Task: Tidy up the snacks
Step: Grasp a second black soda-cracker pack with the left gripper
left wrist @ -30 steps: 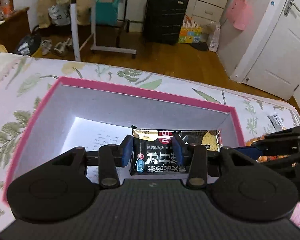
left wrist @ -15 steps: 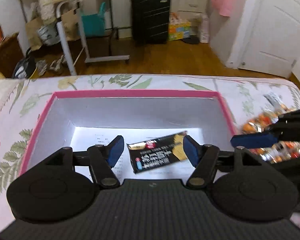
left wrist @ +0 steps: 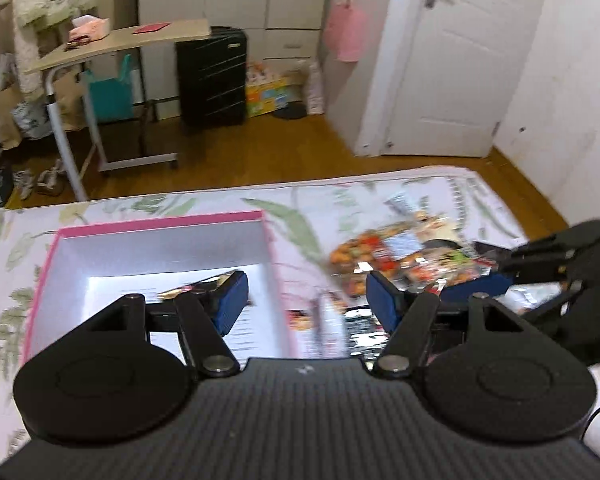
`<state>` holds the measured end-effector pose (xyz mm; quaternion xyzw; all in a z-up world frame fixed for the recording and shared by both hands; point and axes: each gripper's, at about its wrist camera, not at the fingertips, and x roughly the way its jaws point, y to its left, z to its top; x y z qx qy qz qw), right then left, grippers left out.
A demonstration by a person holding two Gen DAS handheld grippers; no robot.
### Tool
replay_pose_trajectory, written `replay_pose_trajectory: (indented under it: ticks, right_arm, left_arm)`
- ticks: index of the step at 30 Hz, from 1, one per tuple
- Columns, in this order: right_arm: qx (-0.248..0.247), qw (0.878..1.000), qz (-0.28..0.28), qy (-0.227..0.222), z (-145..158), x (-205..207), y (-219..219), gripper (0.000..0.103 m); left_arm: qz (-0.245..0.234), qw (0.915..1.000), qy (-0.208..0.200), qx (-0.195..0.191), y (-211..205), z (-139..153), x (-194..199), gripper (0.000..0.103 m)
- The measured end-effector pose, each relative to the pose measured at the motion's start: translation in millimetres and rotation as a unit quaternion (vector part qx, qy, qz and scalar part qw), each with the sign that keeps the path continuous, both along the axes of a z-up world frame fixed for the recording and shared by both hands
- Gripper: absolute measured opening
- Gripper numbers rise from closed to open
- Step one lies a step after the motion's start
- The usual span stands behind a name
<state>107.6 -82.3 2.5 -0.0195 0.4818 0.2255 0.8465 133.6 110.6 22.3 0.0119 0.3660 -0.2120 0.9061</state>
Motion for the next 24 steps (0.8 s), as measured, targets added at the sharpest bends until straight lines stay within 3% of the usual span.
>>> replay_pose_trajectory:
  ticks: [4,9,16,20,24]
  right_arm:
    - [-0.004,1.000,0.004,0.002,-14.0,-21.1,-8.5,0.063]
    - [0.004,1.000,0.024,-0.003,-61.0,-34.9,-15.9,0.063]
    - [0.010,1.000,0.029,0.000,-124.3,-24.3,-16.7,0.065]
    - [0.015,1.000,0.018,-0.017,-140.0,-20.9,-16.4,0.074]
    - [-0.006,0.999,0.023,-0.039,-150.7,-15.4,-11.1,0.075]
  left_arm:
    - [-0.014,0.9992,0.030,-0.024,-21.3,-13.5,-9.9,0.062]
    - [-0.018,0.9960,0.066,-0.057,-39.7,-57.3,-18.6,0.060]
    - [-0.011,0.9936,0.105,-0.041,-66.8,-119.9,-14.5,0.056]
    - [0.026,0.9913,0.128,-0.015,-88.1,-148.3,6.3,0.056]
    - [0.020,0.9873,0.157,-0.008,-98.4,-164.5,17.5,0.056]
